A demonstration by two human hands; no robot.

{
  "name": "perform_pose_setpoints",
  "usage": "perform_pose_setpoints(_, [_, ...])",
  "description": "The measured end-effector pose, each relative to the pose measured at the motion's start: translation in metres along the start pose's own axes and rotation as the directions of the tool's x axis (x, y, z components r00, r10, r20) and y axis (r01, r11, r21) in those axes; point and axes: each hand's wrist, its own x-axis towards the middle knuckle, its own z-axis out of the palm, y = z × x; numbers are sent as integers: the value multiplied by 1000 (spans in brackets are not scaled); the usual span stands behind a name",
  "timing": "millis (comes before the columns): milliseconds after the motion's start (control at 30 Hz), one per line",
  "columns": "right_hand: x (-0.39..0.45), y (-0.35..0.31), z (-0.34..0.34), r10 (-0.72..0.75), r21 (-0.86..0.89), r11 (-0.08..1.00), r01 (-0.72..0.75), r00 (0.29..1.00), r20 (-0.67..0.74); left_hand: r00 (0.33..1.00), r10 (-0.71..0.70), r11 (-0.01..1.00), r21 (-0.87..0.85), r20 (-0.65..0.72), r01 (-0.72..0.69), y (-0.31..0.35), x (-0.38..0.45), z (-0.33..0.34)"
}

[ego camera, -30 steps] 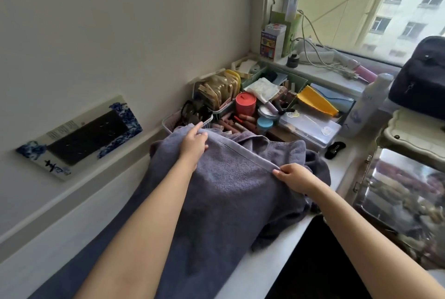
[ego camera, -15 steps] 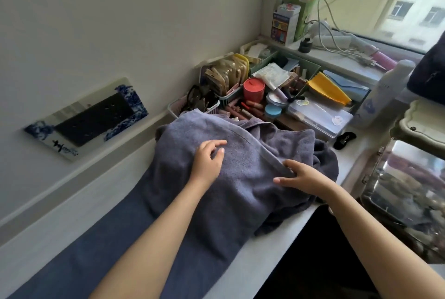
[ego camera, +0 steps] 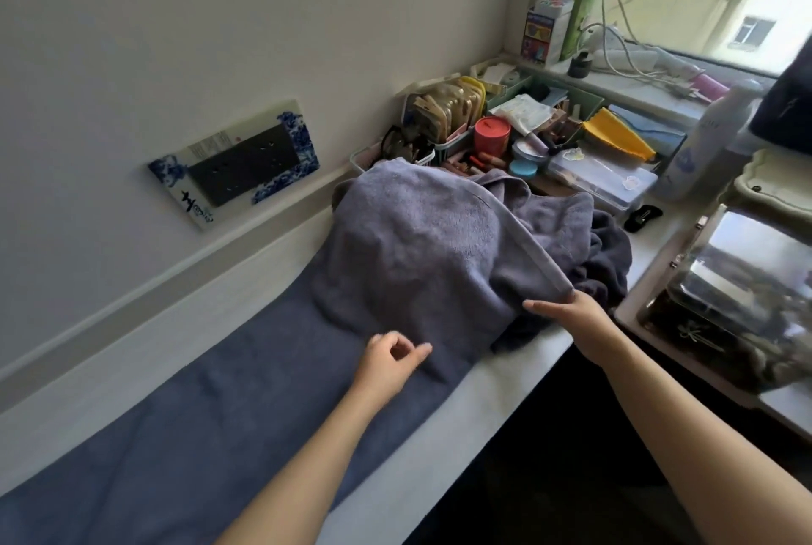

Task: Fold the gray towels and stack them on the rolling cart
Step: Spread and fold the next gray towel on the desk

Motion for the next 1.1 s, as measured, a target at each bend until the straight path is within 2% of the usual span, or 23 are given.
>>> perform_pose_setpoints(67, [-17,8,9,-10,42,999,12,998,-55,990,-96,973,218,103,72,-31,-27,2])
perform_pose_setpoints(133, [-25,10,17,-14,101,995,26,994,-111,983,-130,929,363,127,76,-50,-49,1])
perform_pose_setpoints(300, [-29,13,30,5,181,983,26,985,-170,998,-16,930,367,67,-10,-62,-72,7])
perform_pose_setpoints(433, [-26,-1,27,33,205,979,18,970,-241,1000,-14,971,240,-7,15,-58,-73,7])
perform_pose_setpoints(533, [-20,-16,12,36,239,970,46,945,-326,993,-111,994,-23,-27,110,-47,-62,-15])
perform_pose_setpoints(633, [10,-10,-18,2,124,991,56,906,-423,972,-186,972,-172,-147,160,-35,-53,-46])
perform_pose_setpoints(700, [36,6,-35,-12,68,997,44,913,-408,954,-165,982,-135,-251,134,-30,-50,-50])
perform_pose_setpoints(800, [21,-11,-22,-13,6,1000,17,938,-347,915,-134,976,108,-381,188,-26,-56,-25])
perform_pose_setpoints(900, [10,-22,-9,13,32,999,-5,971,-237,923,-168,982,20,-347,186,-27,-66,13])
perform_pose_setpoints(1000, [15,-21,-5,25,84,996,-8,980,-196,942,-155,988,-63,-296,142,-36,-72,33])
perform_pose_setpoints(1100, [18,-22,-4,21,100,995,-3,983,-184,963,-69,997,1,-262,72,-47,-71,39])
